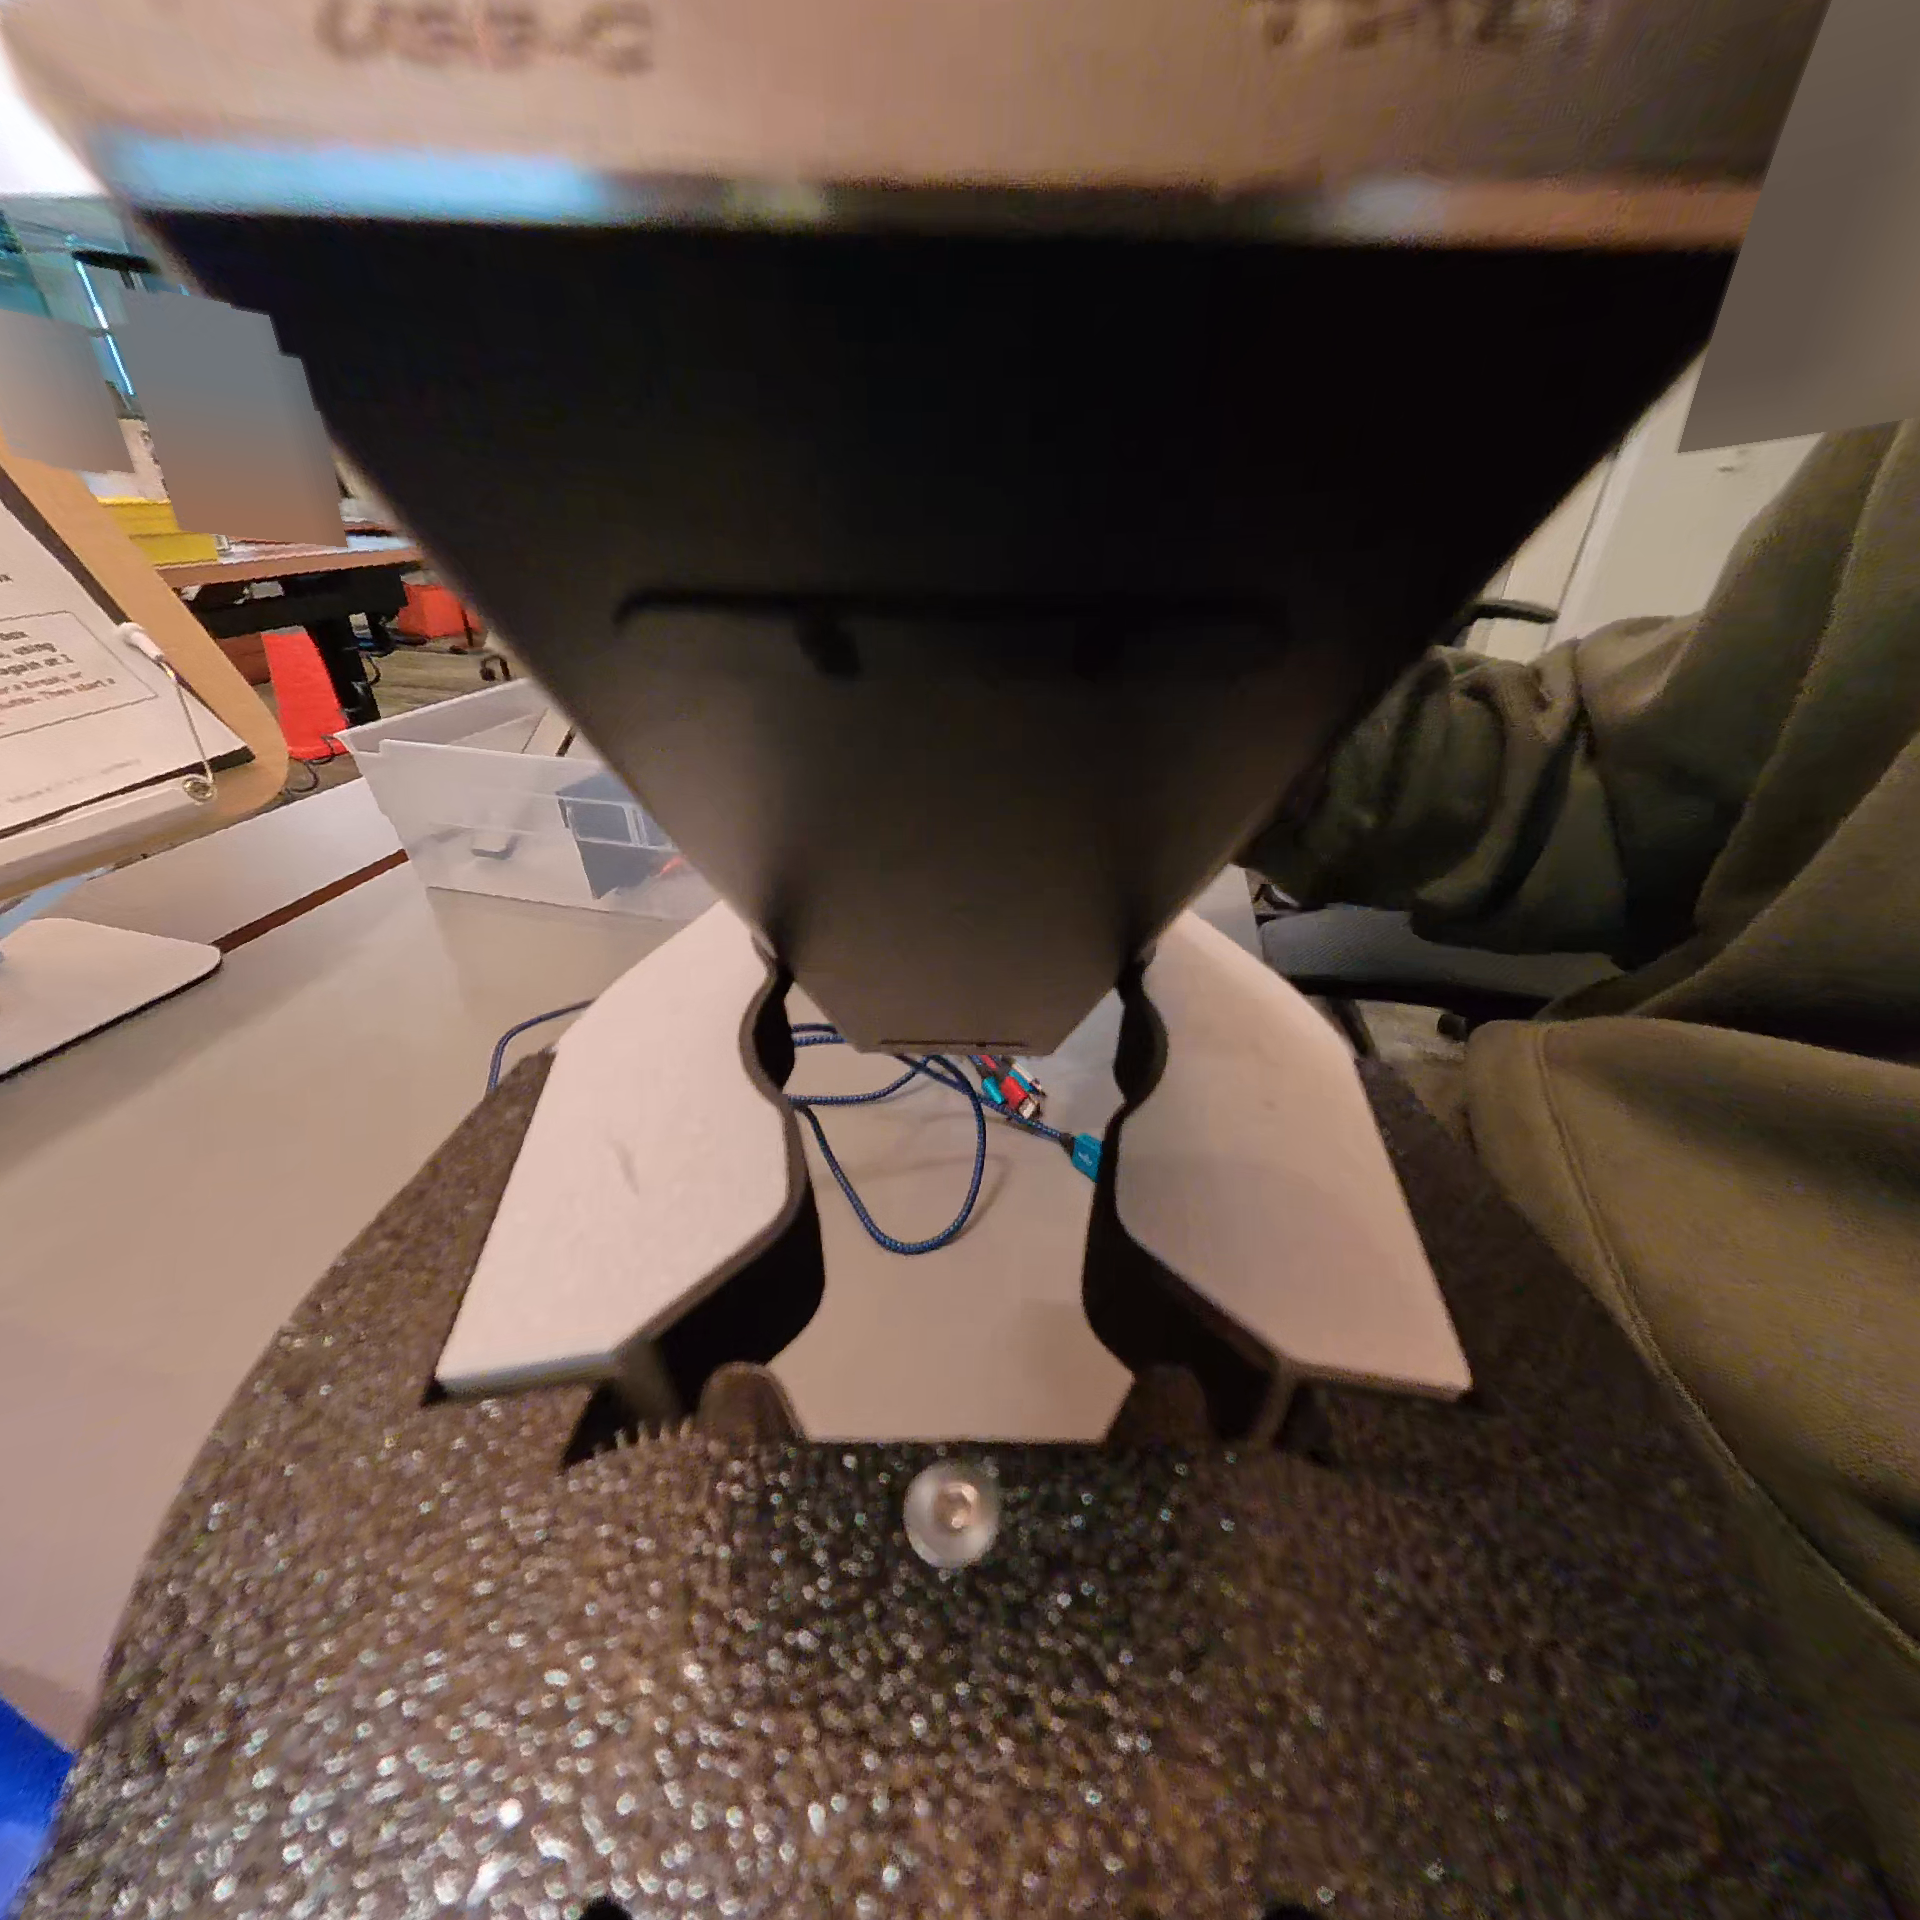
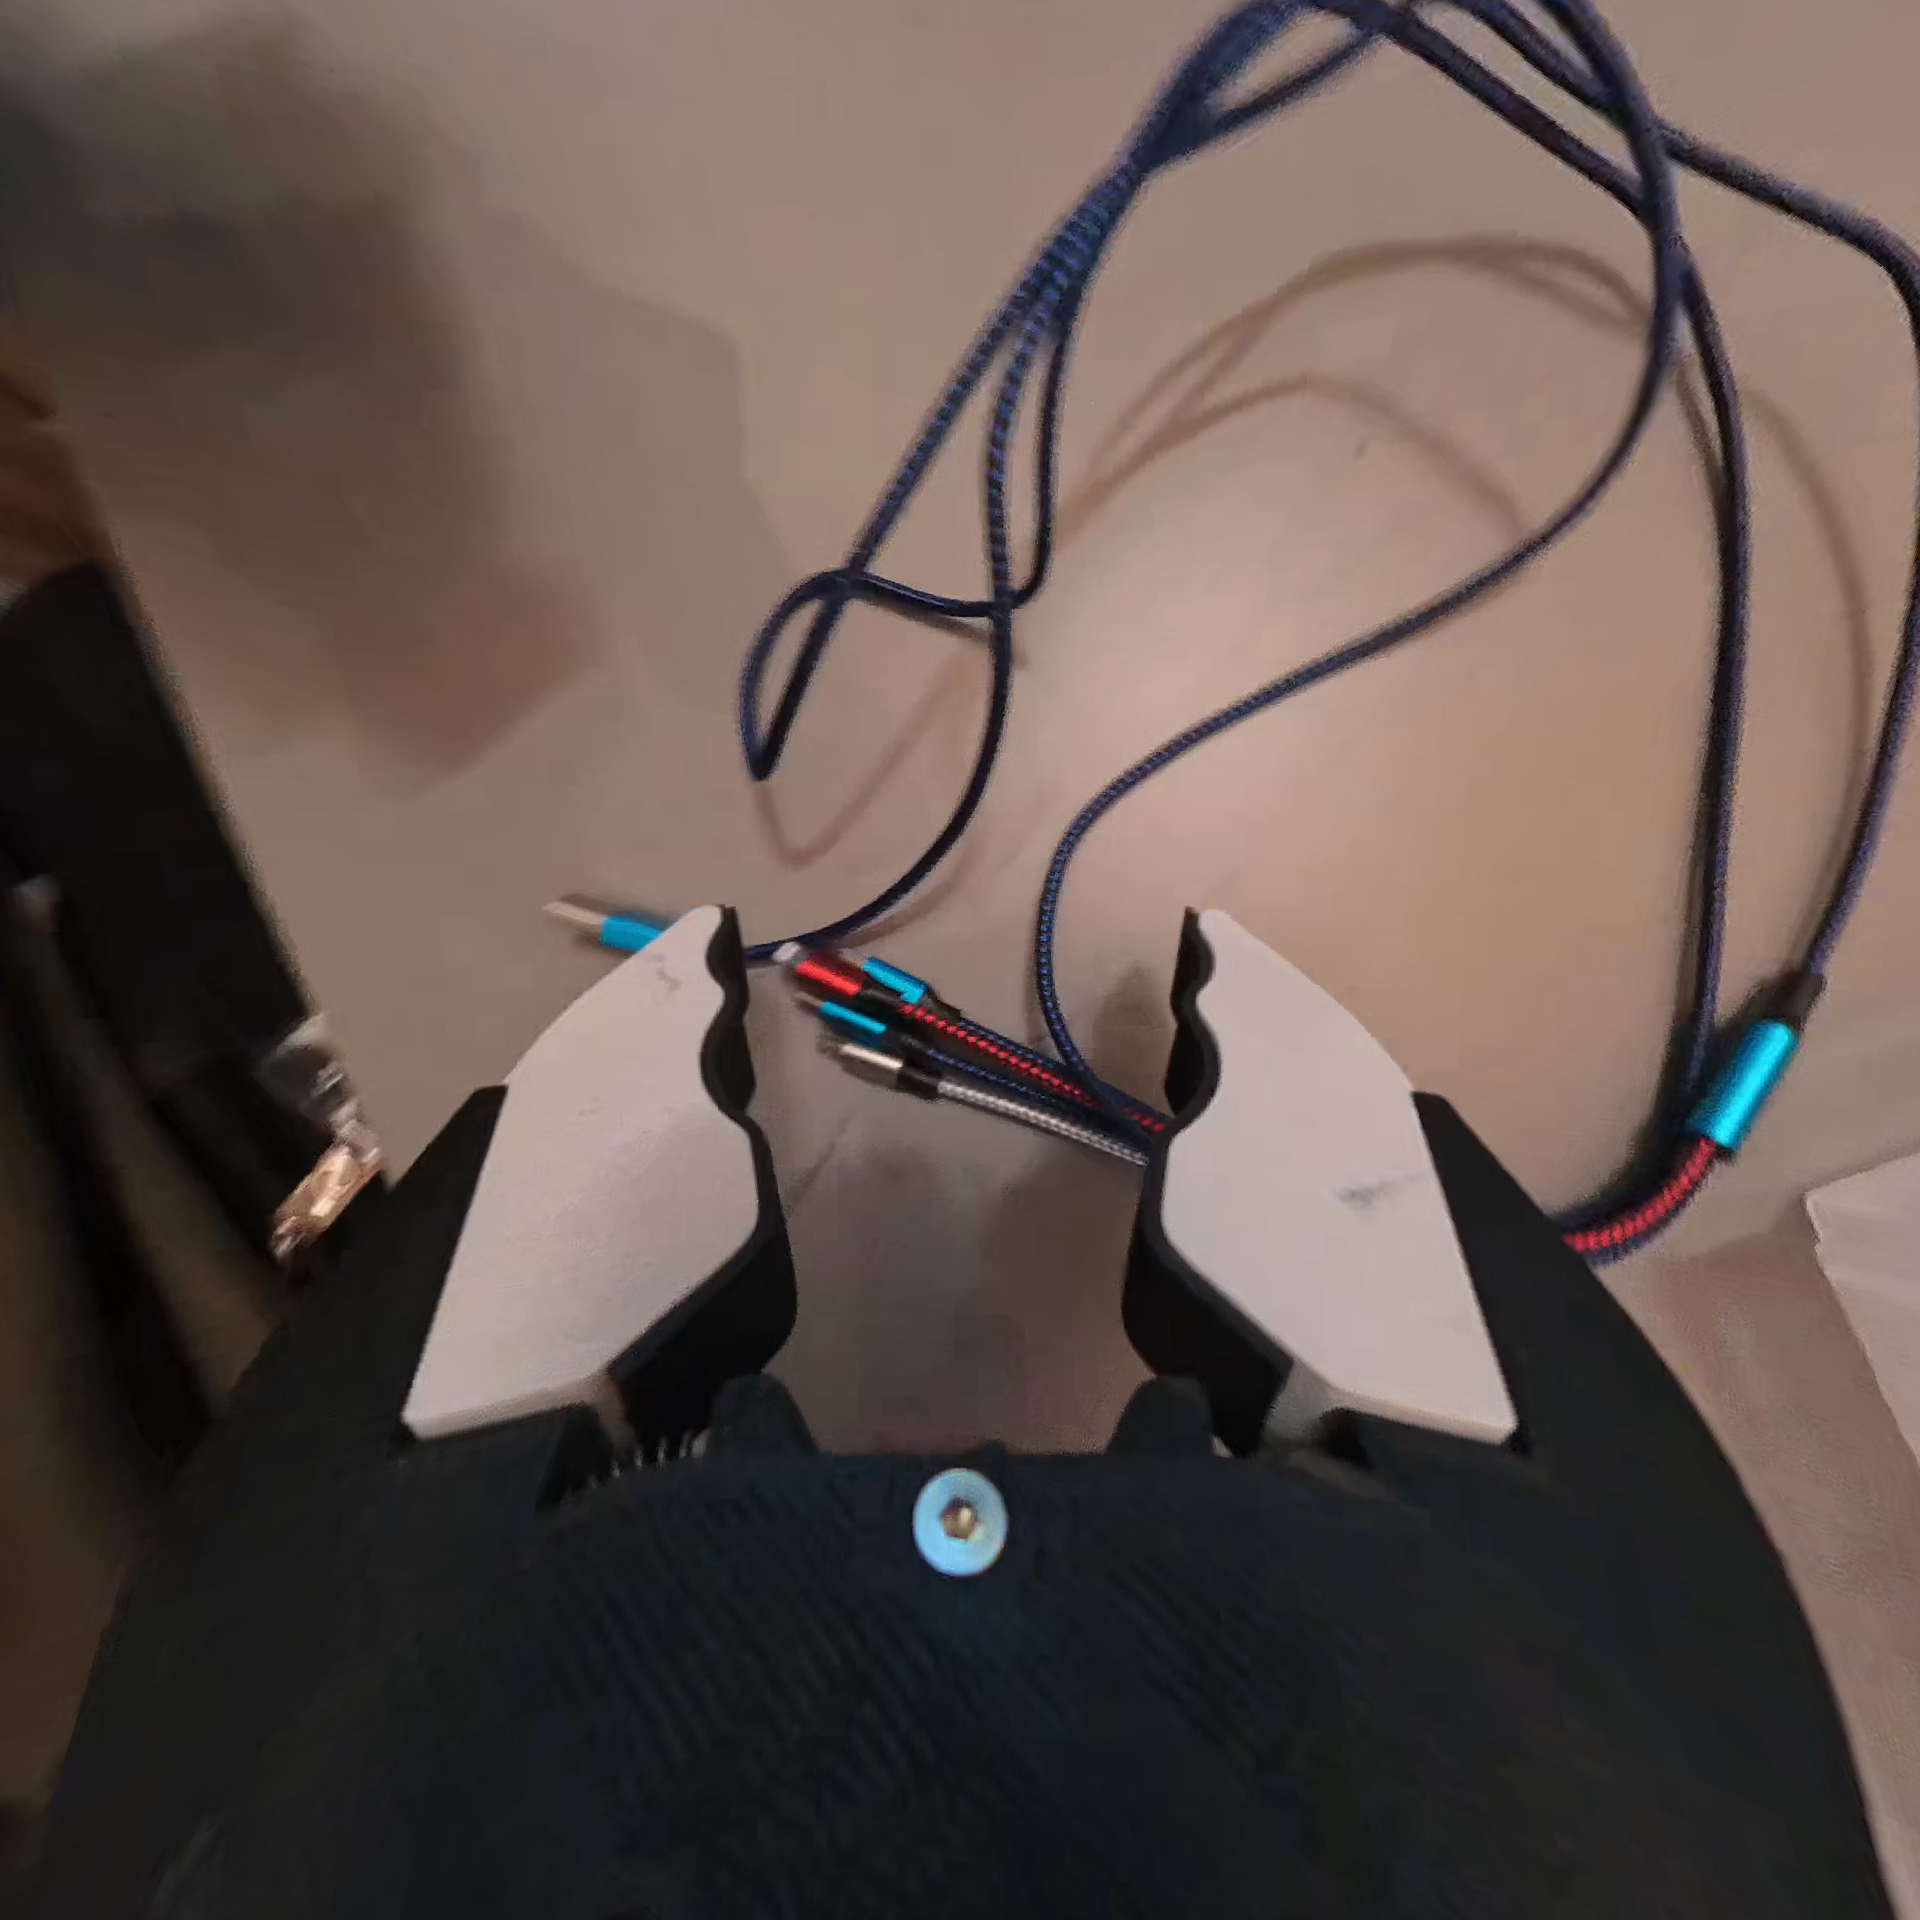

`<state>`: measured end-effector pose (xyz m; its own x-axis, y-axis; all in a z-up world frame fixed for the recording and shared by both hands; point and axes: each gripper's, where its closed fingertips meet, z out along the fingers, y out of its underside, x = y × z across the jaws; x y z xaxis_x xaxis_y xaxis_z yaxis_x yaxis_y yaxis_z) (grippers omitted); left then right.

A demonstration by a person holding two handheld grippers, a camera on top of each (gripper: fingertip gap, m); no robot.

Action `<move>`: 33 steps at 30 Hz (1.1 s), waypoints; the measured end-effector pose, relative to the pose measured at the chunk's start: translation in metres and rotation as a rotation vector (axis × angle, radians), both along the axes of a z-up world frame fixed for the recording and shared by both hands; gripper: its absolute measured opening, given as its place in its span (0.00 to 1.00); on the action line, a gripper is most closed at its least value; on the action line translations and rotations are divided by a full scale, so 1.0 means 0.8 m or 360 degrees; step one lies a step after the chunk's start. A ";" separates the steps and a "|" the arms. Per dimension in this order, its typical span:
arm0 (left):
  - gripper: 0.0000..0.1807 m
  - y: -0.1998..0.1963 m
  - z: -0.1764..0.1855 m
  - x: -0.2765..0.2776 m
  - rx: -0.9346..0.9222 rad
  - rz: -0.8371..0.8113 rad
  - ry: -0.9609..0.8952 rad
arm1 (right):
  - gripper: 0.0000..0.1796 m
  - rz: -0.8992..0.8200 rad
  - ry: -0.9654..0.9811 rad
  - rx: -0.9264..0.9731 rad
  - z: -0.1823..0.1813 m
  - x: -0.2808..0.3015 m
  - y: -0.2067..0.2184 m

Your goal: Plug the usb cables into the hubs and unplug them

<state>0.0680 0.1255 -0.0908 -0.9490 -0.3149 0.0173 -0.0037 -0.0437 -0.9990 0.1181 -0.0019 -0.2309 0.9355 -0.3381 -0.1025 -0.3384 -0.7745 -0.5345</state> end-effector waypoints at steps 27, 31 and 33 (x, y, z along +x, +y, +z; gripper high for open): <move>0.33 -0.013 -0.013 -0.001 0.0217 0.0039 0.0000 | 0.28 -0.0718 -0.0075 -0.0061 -0.024 0.017 -0.086; 0.33 -0.017 -0.012 -0.005 0.0231 0.0014 -0.0023 | 0.33 -0.0736 -0.0051 -0.0080 -0.020 0.018 -0.093; 0.33 -0.018 -0.012 -0.007 0.0238 0.0003 -0.0031 | 0.39 -0.0490 -0.0183 -0.0257 -0.016 0.010 -0.100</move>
